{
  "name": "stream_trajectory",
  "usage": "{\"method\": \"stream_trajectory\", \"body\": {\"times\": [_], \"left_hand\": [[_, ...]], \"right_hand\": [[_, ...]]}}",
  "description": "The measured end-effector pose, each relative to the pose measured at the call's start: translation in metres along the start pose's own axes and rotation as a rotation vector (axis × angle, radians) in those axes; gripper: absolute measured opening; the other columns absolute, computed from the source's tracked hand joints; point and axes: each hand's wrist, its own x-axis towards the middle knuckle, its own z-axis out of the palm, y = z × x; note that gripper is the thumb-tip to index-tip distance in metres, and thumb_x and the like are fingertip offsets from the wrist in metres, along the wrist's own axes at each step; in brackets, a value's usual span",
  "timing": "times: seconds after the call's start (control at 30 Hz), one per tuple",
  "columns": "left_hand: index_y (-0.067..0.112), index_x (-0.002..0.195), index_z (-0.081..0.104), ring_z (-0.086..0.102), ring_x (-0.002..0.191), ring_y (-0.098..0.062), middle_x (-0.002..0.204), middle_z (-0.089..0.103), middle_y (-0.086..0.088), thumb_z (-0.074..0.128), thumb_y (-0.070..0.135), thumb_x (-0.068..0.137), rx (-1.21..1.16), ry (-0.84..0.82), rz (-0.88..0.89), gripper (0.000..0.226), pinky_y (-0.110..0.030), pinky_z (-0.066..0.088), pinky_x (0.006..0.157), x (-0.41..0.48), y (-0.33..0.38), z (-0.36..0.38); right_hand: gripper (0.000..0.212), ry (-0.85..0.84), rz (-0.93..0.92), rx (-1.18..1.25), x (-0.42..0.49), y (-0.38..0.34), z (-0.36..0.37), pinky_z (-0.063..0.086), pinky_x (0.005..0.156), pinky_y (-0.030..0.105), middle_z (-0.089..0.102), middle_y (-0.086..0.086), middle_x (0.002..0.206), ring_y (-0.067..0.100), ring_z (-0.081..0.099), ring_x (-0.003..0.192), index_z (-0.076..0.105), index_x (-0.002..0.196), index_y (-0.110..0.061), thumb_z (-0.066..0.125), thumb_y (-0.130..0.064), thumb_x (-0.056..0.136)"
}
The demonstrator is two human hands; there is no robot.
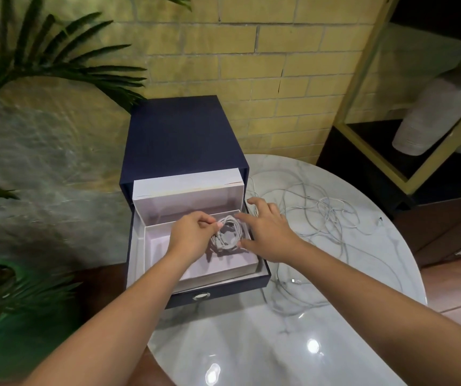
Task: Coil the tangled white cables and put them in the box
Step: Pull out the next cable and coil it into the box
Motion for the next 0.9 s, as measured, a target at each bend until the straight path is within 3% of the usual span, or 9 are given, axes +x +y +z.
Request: {"method": "stream_trajectory", "body": {"times": [0.23, 0.37, 0.57, 0.67, 0.77, 0.9], "left_hand": [[0.021, 0.088, 0.068, 0.061, 0.074, -0.008, 0.078, 0.066, 0.009, 0.072, 0.031, 0.084, 0.002, 0.027, 0.033, 0.012, -0.02, 0.044, 0.061, 0.001, 0.001, 0.007], [0.027, 0.085, 0.068, 0.062, 0.08, -0.009, 0.082, 0.066, 0.012, 0.07, 0.034, 0.085, 0.074, 0.045, 0.084, 0.008, -0.029, 0.051, 0.07, -0.001, 0.0, 0.01], [0.024, 0.091, 0.072, 0.064, 0.083, -0.007, 0.086, 0.07, 0.01, 0.071, 0.025, 0.085, -0.012, 0.031, 0.112, 0.006, -0.035, 0.055, 0.081, -0.003, -0.001, 0.012], [0.026, 0.1, 0.073, 0.066, 0.087, -0.01, 0.091, 0.073, 0.009, 0.069, 0.025, 0.087, 0.06, 0.001, 0.157, 0.014, -0.033, 0.054, 0.083, -0.005, -0.002, 0.012], [0.034, 0.116, 0.068, 0.065, 0.091, -0.012, 0.102, 0.07, 0.013, 0.071, 0.039, 0.083, 0.159, -0.12, 0.211, 0.033, -0.029, 0.052, 0.08, -0.004, -0.007, 0.005], [0.035, 0.134, 0.053, 0.052, 0.117, -0.017, 0.131, 0.058, 0.01, 0.075, 0.057, 0.07, 0.303, -0.249, 0.307, 0.072, -0.037, 0.044, 0.1, -0.002, -0.013, -0.001]], "right_hand": [[0.062, -0.051, 0.013, -0.048, 0.007, -0.001, -0.002, 0.027, 0.108, 0.048, 0.018, 0.001, 0.151, 0.029, 0.019, 0.136, 0.04, 0.141, -0.036, 0.062, -0.05, 0.085], [0.061, -0.053, 0.006, -0.092, 0.007, -0.001, -0.001, 0.027, 0.108, 0.048, 0.017, 0.001, 0.152, 0.029, 0.019, 0.136, 0.039, 0.142, -0.034, 0.06, -0.048, 0.087], [0.058, -0.019, 0.011, -0.085, 0.007, -0.001, -0.001, 0.028, 0.109, 0.047, 0.018, 0.001, 0.153, 0.028, 0.02, 0.137, 0.038, 0.143, -0.032, 0.058, -0.045, 0.09], [0.058, -0.032, 0.004, -0.106, 0.008, 0.001, 0.001, 0.029, 0.109, 0.048, 0.019, 0.001, 0.153, 0.028, 0.021, 0.137, 0.038, 0.143, -0.032, 0.054, -0.048, 0.09], [0.058, -0.036, 0.01, -0.111, 0.007, 0.003, 0.003, 0.029, 0.109, 0.049, 0.021, 0.002, 0.152, 0.028, 0.021, 0.137, 0.035, 0.144, -0.033, 0.053, -0.049, 0.091], [0.058, -0.051, 0.016, -0.108, 0.006, 0.002, 0.005, 0.029, 0.109, 0.048, 0.023, 0.003, 0.15, 0.029, 0.023, 0.135, 0.033, 0.146, -0.033, 0.051, -0.047, 0.093]]}}
